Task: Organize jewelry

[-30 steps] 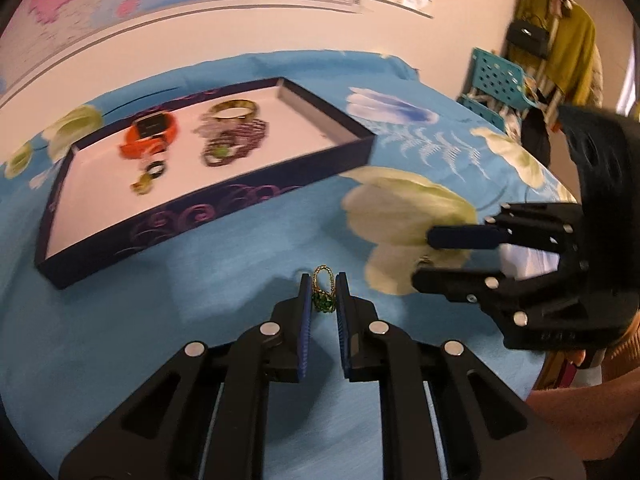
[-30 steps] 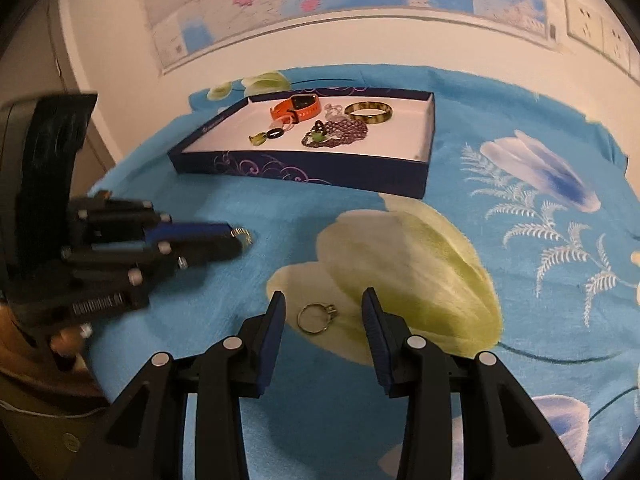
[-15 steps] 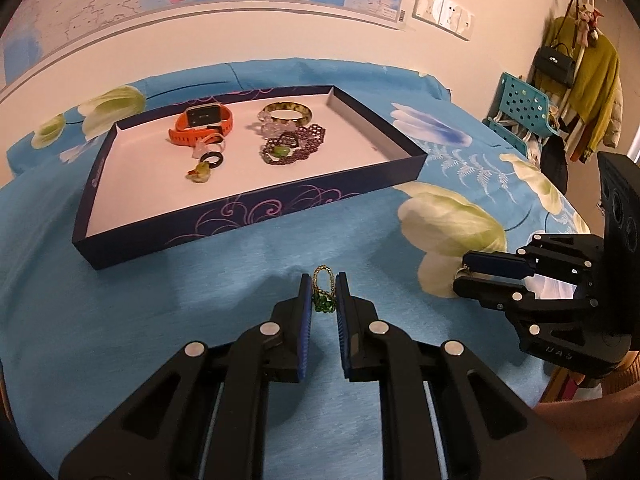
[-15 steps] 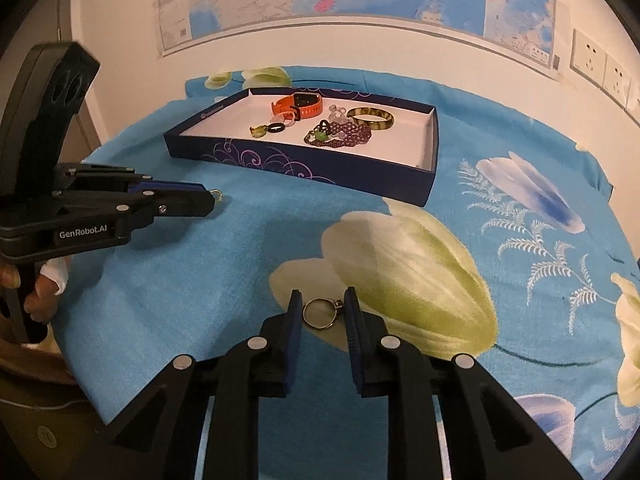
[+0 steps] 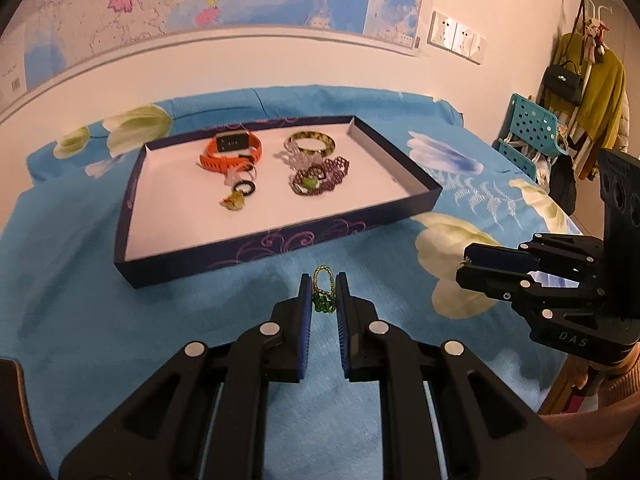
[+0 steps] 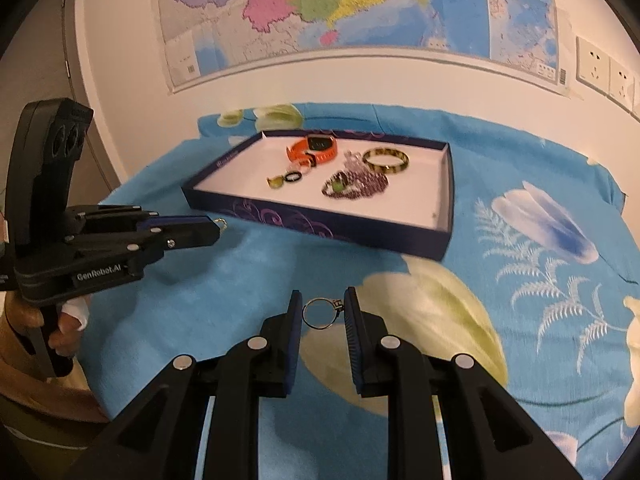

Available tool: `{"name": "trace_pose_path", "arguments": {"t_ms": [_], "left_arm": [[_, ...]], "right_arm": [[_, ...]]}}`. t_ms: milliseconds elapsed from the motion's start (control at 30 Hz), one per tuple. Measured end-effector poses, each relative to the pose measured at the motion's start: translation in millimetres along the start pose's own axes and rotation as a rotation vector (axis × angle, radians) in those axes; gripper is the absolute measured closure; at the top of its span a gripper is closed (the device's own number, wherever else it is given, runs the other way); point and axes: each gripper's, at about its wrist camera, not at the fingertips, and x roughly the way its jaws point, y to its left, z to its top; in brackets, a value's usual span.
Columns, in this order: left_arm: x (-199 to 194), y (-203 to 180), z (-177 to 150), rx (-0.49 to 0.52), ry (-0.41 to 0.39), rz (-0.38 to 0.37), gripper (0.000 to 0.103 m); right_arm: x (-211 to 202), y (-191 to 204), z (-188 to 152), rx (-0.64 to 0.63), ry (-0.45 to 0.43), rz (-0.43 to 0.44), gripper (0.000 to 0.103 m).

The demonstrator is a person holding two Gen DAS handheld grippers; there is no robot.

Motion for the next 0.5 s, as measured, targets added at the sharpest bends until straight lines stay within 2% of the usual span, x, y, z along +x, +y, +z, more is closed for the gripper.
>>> {"name": "trace_pose_path", "arguments": {"t_ms": [500], "left_arm": [[-10.1, 2.1, 13.4, 0.001, -0.047, 0.026, 0.091]], "right_arm": [[7.1, 11.3, 29.4, -0.018, -0.058, 0.044, 0.084]]}}
